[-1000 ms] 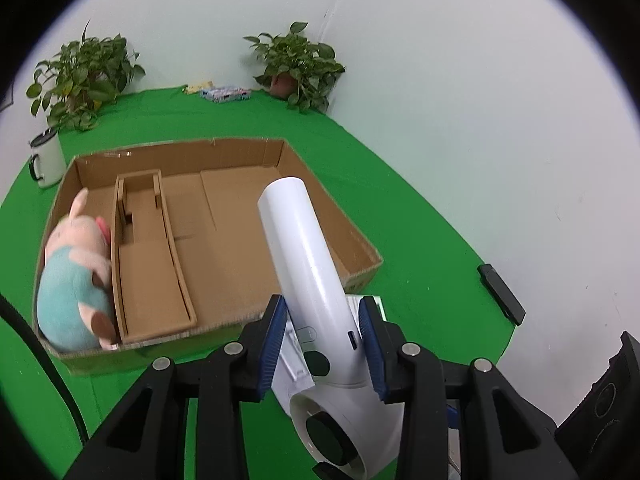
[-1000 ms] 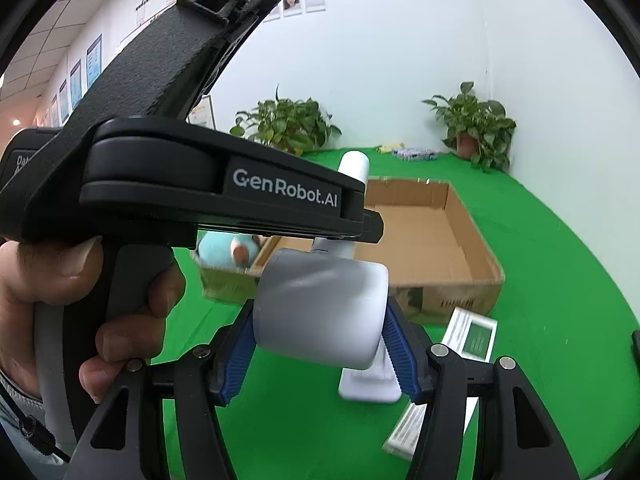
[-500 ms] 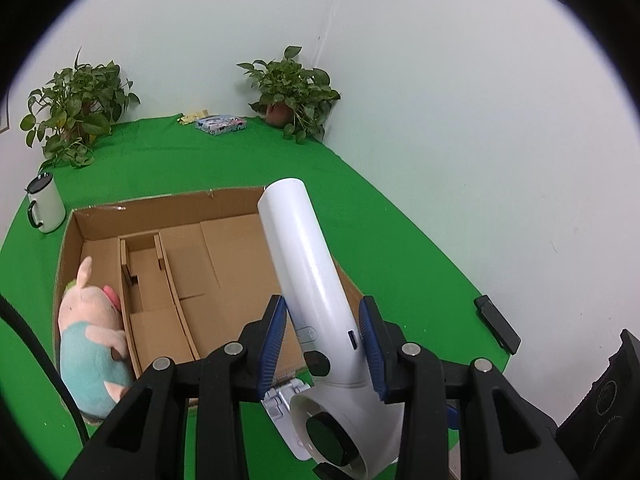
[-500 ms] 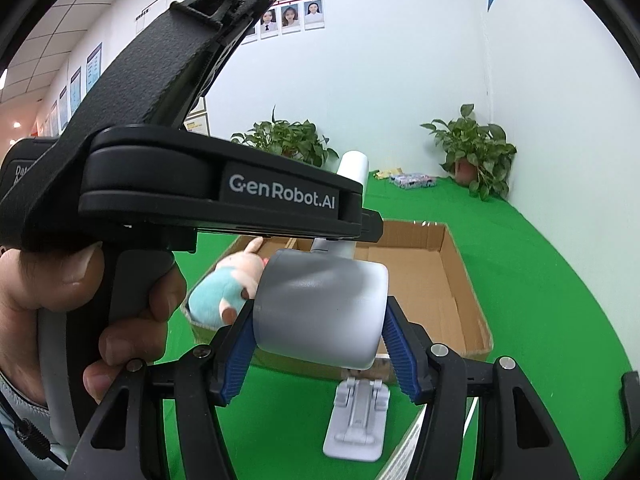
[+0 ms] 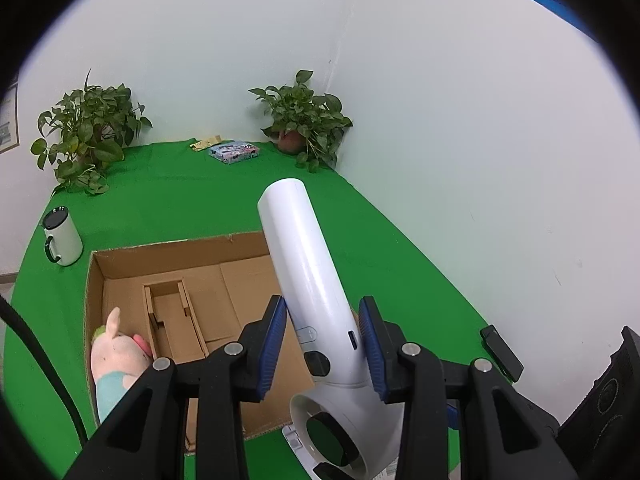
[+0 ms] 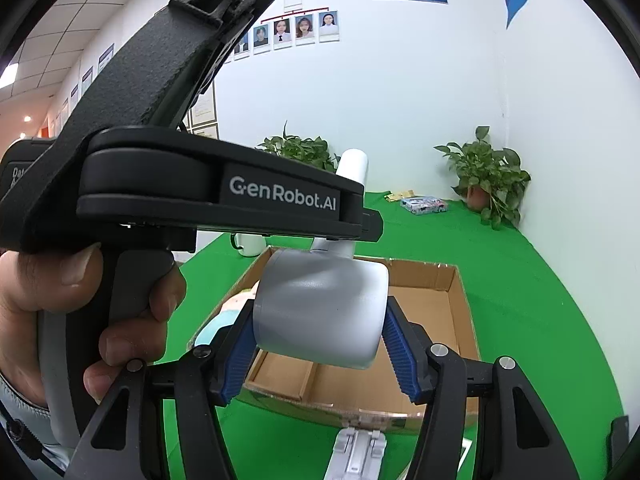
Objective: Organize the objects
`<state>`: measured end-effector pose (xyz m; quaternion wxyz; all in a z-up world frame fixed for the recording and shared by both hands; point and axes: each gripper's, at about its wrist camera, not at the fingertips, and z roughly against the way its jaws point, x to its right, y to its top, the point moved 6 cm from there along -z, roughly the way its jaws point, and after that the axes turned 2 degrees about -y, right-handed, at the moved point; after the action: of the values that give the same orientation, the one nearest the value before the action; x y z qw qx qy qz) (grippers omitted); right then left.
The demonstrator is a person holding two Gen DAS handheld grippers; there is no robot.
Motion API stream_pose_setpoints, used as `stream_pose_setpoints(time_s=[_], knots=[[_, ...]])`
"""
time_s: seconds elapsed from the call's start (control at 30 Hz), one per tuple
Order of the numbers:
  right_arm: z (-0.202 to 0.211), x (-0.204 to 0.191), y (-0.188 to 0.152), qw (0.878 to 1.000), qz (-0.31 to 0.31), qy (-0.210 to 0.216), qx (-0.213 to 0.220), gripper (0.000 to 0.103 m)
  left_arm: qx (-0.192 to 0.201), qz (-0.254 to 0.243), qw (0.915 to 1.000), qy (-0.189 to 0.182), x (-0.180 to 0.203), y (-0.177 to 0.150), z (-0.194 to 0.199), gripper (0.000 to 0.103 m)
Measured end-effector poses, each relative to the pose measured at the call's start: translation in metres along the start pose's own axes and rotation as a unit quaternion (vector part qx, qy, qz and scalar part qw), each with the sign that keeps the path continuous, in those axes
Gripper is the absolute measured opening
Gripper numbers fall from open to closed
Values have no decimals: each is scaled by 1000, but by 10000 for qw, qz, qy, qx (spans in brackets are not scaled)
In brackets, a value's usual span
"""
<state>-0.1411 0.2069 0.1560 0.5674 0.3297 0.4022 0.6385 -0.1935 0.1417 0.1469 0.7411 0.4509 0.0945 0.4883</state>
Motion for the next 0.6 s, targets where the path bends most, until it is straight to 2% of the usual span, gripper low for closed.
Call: stream_pose_setpoints(time_s=[0.17,0.2,0.3,0.43,0.6], knots=[[-26,9,18,9998,14,75,-193,57,-128,96,9998,76,-14,11,-18,36],[-19,-2,18,9997,14,84,-247,57,-180,137,9997,74,-18,11,-23,36],[-39,1,20,9990,-8,103,-441,57,-320,206,9992,83,-30,9,-41,37],[-68,5,9,9971,-125,159,-737,57,-609,285,9977,110,-47,-3,-73,36],[-111,16,-24,9927,-346,251,-1127,57,-1031,437,9936,141,-69,-27,-116,36]])
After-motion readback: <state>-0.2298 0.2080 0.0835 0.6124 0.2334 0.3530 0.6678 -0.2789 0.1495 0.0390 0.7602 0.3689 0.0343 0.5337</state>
